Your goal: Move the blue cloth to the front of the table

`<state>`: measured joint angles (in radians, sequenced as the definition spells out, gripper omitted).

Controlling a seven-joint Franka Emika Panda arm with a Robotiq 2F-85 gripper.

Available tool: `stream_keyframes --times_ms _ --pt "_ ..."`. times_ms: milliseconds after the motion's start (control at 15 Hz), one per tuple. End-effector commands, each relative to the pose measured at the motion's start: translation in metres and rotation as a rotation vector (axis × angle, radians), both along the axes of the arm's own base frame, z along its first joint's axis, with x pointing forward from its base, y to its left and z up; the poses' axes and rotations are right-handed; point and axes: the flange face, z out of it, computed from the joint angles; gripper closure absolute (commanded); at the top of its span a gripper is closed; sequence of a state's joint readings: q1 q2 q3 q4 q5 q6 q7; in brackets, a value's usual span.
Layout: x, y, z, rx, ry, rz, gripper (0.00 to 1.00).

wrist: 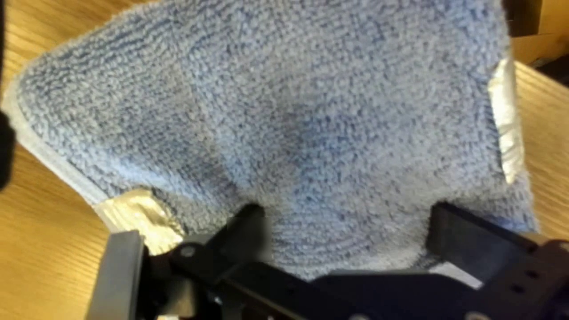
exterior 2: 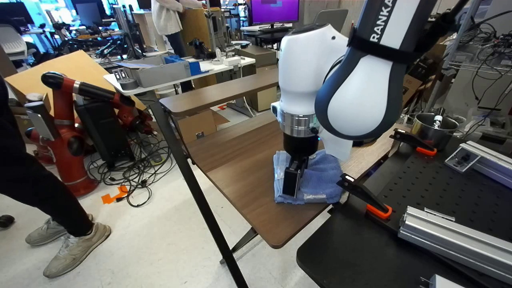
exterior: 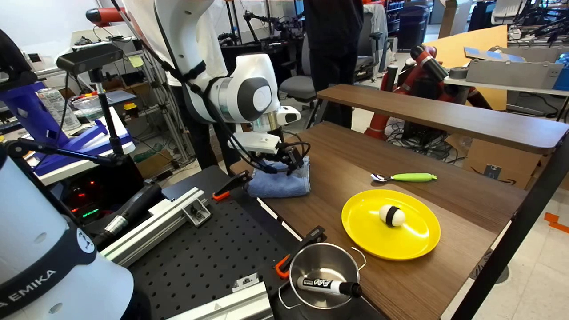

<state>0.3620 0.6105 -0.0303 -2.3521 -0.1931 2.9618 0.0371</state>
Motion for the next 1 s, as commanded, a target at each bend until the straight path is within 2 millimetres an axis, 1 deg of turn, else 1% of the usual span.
stream_keyframes --times_ms 0,200,400,667,800,933 --pt "-0.005 0.003 0.025 0.024 -0.005 -0.010 0.00" --pt "-0.002 0.005 0.051 0.060 -0.029 -0.027 0.00" --pt "-0.005 0.008 0.081 0.097 -0.055 -0.045 0.00" --pt "-0.020 0.016 0.117 0.134 -0.096 -0.072 0.00" --pt "-0.029 0.021 0.131 0.146 -0.106 -0.075 0.00" --pt "-0.038 0.024 0.139 0.149 -0.110 -0.074 0.00"
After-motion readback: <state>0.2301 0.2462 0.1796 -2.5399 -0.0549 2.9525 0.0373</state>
